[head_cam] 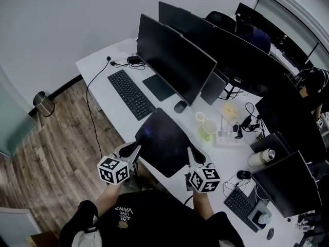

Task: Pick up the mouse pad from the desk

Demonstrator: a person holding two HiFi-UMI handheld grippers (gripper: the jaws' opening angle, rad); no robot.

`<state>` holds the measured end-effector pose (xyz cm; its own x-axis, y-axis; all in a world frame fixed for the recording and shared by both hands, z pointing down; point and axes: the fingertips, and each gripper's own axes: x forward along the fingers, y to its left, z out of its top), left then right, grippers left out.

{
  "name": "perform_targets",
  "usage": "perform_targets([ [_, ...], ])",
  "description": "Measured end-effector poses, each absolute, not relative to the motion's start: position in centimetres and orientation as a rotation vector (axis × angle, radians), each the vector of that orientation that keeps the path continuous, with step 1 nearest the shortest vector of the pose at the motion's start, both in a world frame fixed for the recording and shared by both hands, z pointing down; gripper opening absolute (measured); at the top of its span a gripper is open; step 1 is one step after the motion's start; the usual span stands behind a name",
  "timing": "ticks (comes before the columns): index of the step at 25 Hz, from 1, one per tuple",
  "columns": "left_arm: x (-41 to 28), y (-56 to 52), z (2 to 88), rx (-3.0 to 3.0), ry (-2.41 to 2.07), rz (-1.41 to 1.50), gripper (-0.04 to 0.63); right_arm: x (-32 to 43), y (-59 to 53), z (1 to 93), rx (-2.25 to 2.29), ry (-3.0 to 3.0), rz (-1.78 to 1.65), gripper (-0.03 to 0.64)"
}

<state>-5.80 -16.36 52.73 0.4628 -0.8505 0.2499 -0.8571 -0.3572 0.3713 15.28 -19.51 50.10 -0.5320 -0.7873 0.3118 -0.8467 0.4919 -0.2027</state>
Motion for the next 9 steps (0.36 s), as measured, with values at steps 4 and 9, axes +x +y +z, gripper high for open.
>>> perform_targets([
  [4,-5.60,-16.36,52.76,2.272,-1.426,0.024,0.055,15.42,-19.46,50.11,1.419,-2.553,0.492,0.038],
  [9,-5.78,-16.34,52.91,2.273,-1.422,0.028,0.055,15.24,-19.53,50.16,1.422,-2.551,0.491,0.038],
])
